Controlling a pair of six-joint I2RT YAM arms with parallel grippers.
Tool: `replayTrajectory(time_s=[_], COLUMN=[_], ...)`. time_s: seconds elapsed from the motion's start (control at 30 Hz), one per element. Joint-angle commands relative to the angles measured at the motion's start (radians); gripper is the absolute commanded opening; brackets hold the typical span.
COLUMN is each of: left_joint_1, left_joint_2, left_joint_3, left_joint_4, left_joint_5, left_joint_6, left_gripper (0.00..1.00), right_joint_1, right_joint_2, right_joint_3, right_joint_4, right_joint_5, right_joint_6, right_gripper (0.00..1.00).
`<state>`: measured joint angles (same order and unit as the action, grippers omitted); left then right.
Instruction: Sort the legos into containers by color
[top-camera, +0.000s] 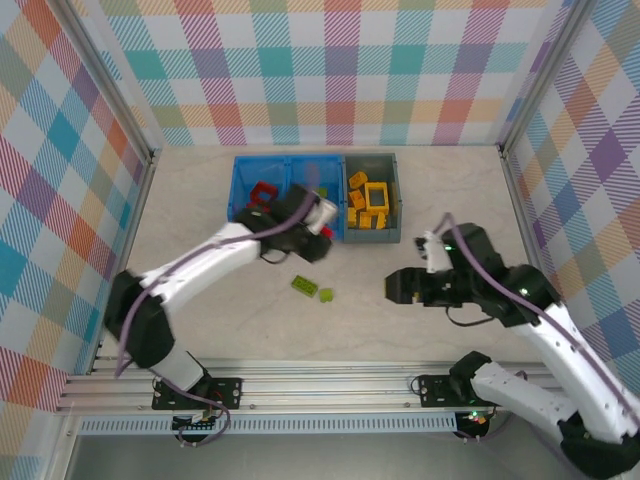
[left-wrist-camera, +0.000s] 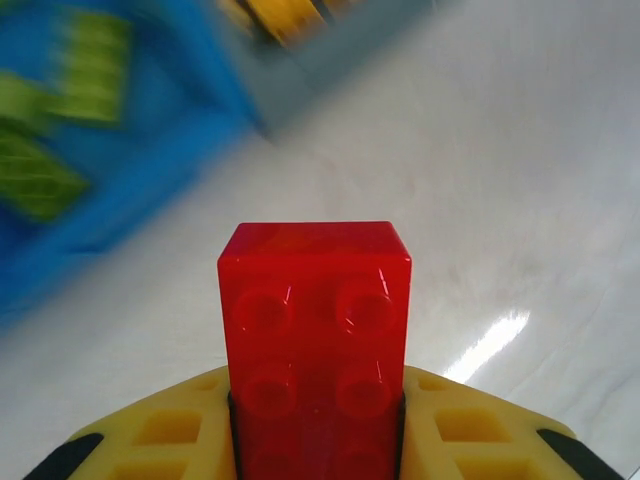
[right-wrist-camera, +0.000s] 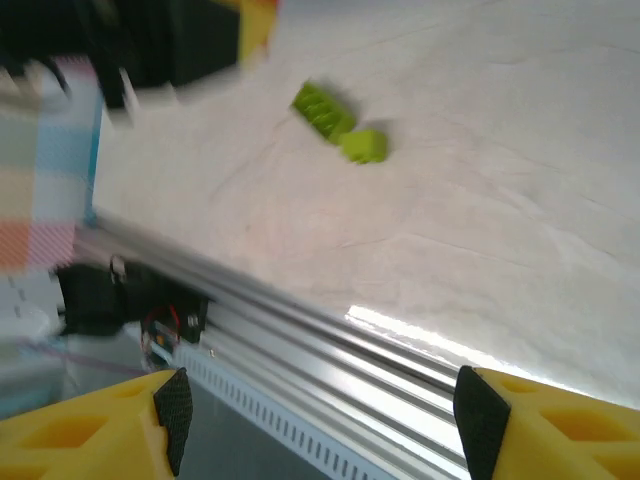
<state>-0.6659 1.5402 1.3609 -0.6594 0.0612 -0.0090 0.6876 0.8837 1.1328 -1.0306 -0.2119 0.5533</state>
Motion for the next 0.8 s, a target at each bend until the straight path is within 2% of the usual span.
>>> replayTrajectory(time_s=[0.0, 0.13, 0.23, 0.3, 0.43, 0.57, 0.77], left_joint_1=[0.186, 0.387, 0.479, 0.505, 0.536, 0.556, 0.558], left_joint_2=[-0.063, 0.008, 0.115, 0.204, 0.373, 0.484, 0.617], left_joint_3=[-0.04, 0.033, 0.083, 0.149, 0.274, 0.378, 0.517], left_joint_4=[-0.013, -0.055, -0.01, -0.02, -0.032, -0.049, -0.1], left_joint_5=[0.112, 0.212, 0.309, 0.323, 0.344, 0.363, 0.392], left_joint_6=[-0.146, -0.17, -0.191, -0.195, -0.217, -0.227, -0.212], left_gripper=[0.24, 0.25, 0.25, 0.24, 0.24, 0.24, 0.24], right_joint_1=[0.206, 0.436, 0.53, 0.57, 0.573, 0.529, 0.483], right_joint_2=[0.149, 0.378, 0.576, 0.695, 0.854, 0.92, 0.926], right_joint_3=[0.097, 0.2, 0.345, 0.447, 0.574, 0.628, 0.589], right_joint_4=[0.168, 0.396, 0.495, 0.529, 0.588, 0.579, 0.616], right_joint_5=[0.178, 0.318, 0.46, 0.588, 0.693, 0.664, 0.588], right_joint_6=[-0.094, -0.188, -0.239, -0.245, -0.221, -0.188, -0.167], right_gripper=[0.72, 0.72, 0.71, 0.71, 0.72, 0.72, 0.72])
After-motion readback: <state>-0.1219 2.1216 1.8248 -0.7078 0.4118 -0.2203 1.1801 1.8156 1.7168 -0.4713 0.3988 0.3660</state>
